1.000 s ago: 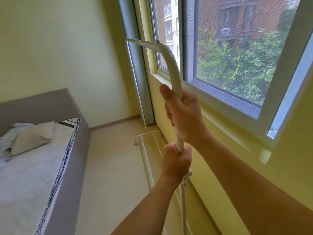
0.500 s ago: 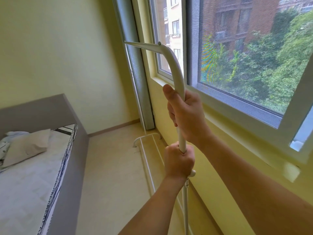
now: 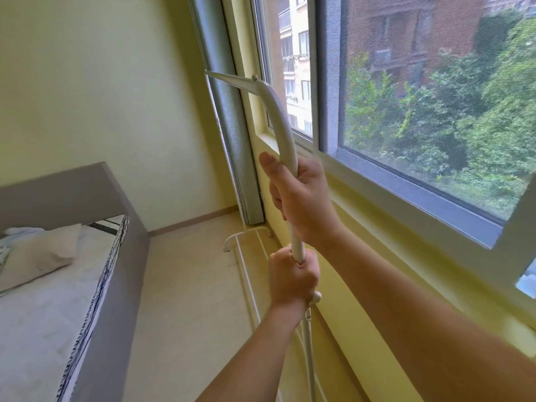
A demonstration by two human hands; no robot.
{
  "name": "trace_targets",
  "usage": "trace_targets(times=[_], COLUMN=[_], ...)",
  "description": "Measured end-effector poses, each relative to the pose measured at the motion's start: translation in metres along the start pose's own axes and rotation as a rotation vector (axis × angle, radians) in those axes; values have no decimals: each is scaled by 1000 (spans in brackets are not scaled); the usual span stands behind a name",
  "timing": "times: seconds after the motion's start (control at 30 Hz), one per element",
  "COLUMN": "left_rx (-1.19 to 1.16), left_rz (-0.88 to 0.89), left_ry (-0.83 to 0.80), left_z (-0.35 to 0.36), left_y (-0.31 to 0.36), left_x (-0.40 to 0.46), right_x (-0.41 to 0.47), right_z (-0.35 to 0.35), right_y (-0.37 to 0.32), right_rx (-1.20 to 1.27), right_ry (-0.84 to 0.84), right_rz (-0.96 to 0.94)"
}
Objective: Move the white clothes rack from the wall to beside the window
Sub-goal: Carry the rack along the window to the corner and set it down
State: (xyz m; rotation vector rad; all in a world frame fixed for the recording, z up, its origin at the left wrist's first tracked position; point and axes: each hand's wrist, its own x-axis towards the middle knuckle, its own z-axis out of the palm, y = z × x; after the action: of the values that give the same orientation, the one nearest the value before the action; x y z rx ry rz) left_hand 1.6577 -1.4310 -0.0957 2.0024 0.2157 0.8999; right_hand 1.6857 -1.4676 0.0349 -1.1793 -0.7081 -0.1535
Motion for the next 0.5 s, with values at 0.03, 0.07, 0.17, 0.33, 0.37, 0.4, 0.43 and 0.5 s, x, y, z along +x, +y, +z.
trace_targets(times=[0.03, 0.07, 0.17, 0.33, 0.37, 0.4, 0.43, 0.5], left_rx=[17, 30, 52, 70, 75, 73, 69, 71], left_rz=[-7, -10, -21, -17, -21, -29, -37, -44], left_ry=[14, 16, 26, 45, 49, 46, 45, 45], left_z=[6, 7, 17, 38, 42, 44, 47, 52], left_y=[-2, -3, -7, -16, -19, -21, -23, -27], left_x=[7, 10, 23, 52, 57, 61, 67, 77], right_x=[8, 11, 26, 56, 62, 65, 70, 79], right_z=[-3, -4, -11, -23, -25, -27, -28, -30], right_y=[5, 7, 17, 36, 40, 42, 45, 50], right_rx=[4, -1, 6, 25, 29, 28, 27, 32], right_ry=[-7, -8, -24, -58, -61, -62, -64, -76], right_rz=[9, 10, 13, 36, 38, 39, 40, 38])
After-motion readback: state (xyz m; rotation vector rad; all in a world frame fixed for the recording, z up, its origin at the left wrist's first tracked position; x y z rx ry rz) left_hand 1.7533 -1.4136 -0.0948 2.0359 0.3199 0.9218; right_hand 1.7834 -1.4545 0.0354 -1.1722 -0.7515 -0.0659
